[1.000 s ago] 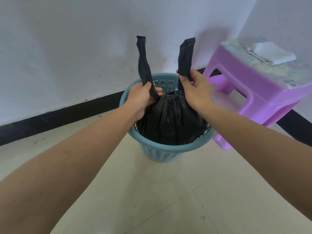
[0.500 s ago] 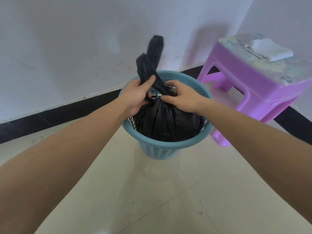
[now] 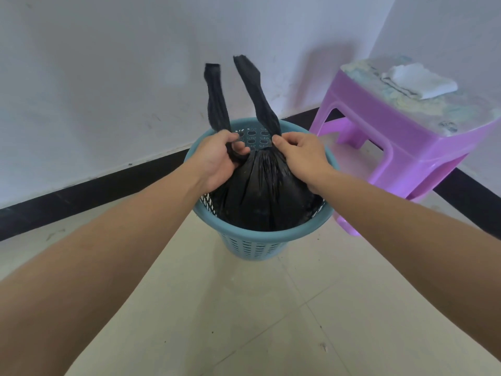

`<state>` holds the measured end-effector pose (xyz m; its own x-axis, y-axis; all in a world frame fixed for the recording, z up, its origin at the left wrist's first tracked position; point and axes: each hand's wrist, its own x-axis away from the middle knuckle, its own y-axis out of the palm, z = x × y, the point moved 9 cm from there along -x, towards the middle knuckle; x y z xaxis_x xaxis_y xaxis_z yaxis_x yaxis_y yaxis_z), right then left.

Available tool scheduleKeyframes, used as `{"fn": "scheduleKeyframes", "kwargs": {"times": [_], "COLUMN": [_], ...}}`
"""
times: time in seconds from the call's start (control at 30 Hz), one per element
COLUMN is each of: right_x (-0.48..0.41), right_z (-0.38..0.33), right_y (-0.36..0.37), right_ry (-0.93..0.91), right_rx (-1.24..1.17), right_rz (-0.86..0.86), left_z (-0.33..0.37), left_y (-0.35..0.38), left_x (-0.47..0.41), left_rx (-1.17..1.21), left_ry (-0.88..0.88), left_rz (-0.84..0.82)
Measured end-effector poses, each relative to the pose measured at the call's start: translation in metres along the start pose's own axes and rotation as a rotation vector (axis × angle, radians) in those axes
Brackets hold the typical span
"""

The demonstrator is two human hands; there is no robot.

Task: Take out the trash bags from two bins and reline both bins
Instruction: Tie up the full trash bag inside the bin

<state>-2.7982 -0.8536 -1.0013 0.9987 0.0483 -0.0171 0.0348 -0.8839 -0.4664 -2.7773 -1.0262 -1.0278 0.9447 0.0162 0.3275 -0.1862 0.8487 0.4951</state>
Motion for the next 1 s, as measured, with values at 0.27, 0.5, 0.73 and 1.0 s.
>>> {"fn": "scheduleKeyframes", "kwargs": {"times": [0.27, 0.5, 0.73, 1.0], "right_x": [0.005, 0.007, 0.005, 0.003], "right_z": [-0.019, -0.021, -0.021, -0.03], "right_y": [0.005, 0.013, 0.01, 0.019], "right_ry": [-0.064, -0.118, -0.13, -0.238], "right_rx": [-0.203, -0.122, -0.114, 0.246], "right_rz": [-0.021, -0.04, -0.066, -0.212], "left_z": [0.017, 0.012, 0.016, 0.013], "left_y": [-0.001, 0.002, -0.005, 0.014], "left_x": [0.002, -0.004, -0.003, 0.004], "left_rx": [-0.14, 0.165, -0.169, -0.341], "left_ry": [0.114, 0.011, 0.061, -0.013], "left_rz": [-0.001, 0.011, -0.001, -0.299]}}
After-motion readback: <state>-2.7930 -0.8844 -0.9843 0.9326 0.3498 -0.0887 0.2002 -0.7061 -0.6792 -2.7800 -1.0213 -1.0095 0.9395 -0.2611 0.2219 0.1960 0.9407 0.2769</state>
